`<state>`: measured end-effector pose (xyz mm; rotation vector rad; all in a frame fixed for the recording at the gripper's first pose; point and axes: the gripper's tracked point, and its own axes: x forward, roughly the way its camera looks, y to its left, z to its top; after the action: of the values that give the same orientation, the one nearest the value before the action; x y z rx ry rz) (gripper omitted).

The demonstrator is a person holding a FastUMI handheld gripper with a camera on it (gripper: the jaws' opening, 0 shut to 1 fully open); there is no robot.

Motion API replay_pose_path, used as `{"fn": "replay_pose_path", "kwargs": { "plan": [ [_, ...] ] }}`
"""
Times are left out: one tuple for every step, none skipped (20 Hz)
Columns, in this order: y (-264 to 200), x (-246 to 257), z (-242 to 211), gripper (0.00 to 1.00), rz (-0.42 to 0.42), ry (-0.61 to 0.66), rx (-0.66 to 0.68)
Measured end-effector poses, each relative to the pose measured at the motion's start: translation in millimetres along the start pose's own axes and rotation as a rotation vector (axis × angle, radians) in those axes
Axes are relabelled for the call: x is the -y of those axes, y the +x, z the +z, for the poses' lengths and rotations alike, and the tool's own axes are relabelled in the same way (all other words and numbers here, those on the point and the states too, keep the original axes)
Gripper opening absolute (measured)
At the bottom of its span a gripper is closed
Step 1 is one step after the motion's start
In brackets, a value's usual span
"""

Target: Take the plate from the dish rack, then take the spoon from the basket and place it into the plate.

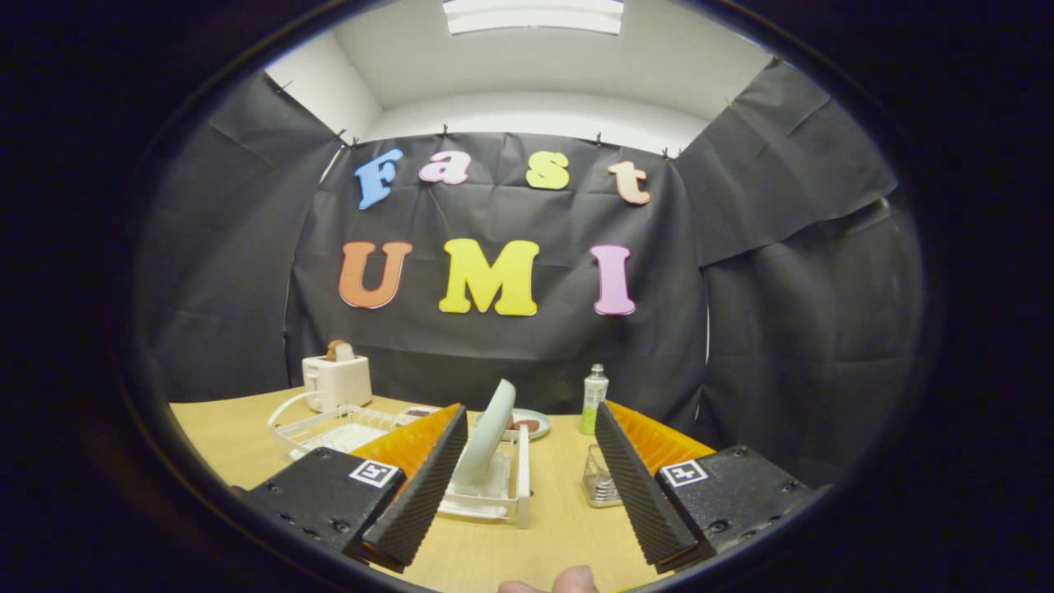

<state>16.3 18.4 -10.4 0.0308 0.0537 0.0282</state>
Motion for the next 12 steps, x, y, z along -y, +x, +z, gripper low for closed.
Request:
{"fn": "replay_pose_path", "kwargs": {
  "plan": [
    [2.1, 0.3, 0.0, 1.0, -0.002, 0.001, -0.001],
    [3.0, 0.7, 0.0, 1.0, -0.004, 0.002, -0.004],
    [3.8, 0.4, -1.3, 1.0, -0.004, 0.004, -0.009],
    [4.7, -0.7, -1.3, 1.0, -0.004, 0.002, -0.014],
    [6.1, 0.4, -0.8, 1.0, -0.006, -0.002, -0.012],
    [8.5, 2.4, 1.3, 1.0, -0.012, -0.007, -0.013],
    [10.1, 5.1, 0.2, 1.0, -0.016, -0.006, -0.017],
    [11.2, 7.7, 0.7, 1.0, -0.022, -0.005, -0.025],
    [12.7, 9.5, -0.5, 1.0, -0.023, -0.007, -0.033],
    [14.0, 11.1, 1.2, 1.0, -0.024, -0.008, -0.038],
    [16.4, 12.8, 2.1, 1.0, -0.023, -0.006, -0.045],
    [18.8, 13.4, 3.1, 1.0, -0.02, 0.0, -0.055]
  ]
}}
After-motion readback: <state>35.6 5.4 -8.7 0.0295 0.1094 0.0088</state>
